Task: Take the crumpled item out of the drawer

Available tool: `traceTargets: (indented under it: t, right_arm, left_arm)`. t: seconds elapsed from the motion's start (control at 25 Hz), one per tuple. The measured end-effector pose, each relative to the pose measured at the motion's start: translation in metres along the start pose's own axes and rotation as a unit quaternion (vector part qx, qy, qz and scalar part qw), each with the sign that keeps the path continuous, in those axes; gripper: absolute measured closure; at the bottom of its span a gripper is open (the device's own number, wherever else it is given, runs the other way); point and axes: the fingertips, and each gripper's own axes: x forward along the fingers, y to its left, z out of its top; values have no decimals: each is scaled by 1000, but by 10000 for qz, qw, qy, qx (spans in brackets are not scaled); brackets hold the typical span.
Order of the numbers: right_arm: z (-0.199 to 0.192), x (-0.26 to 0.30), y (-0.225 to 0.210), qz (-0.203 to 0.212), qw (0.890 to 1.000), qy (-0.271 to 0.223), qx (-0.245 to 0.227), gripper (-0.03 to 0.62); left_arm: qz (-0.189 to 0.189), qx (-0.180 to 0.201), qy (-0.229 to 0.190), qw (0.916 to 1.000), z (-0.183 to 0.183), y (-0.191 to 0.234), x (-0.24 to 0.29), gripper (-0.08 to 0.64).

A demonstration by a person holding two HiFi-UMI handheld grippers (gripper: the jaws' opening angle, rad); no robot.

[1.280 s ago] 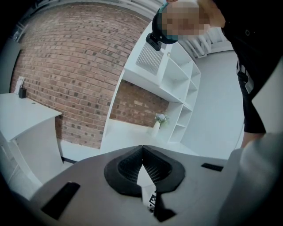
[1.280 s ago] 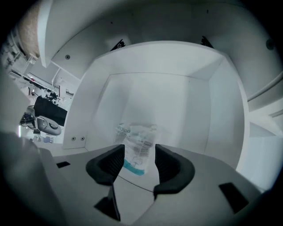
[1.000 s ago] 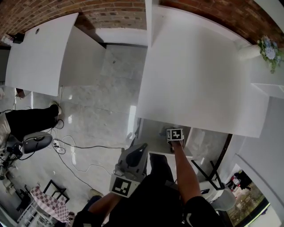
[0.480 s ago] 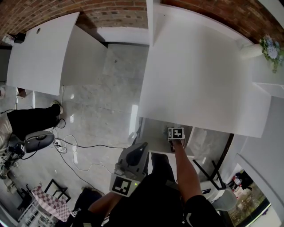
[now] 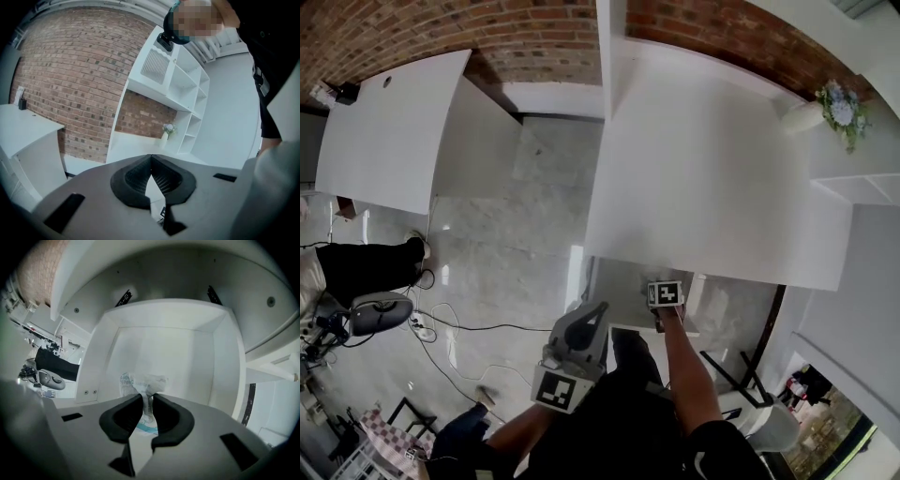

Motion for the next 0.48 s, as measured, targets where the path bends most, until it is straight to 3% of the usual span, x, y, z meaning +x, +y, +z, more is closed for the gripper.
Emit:
traceTargets:
  t: [0.2, 0.48]
  right_arm:
    - [13, -45, 6, 46, 9990, -447, -52, 512]
    - [-4, -125, 24, 291, 9927, -1170, -36, 512]
  left_arm:
    - [-108, 185, -327, 9992, 22, -17, -7, 535]
    - [-202, 549, -682, 9960, 46, -64, -44, 535]
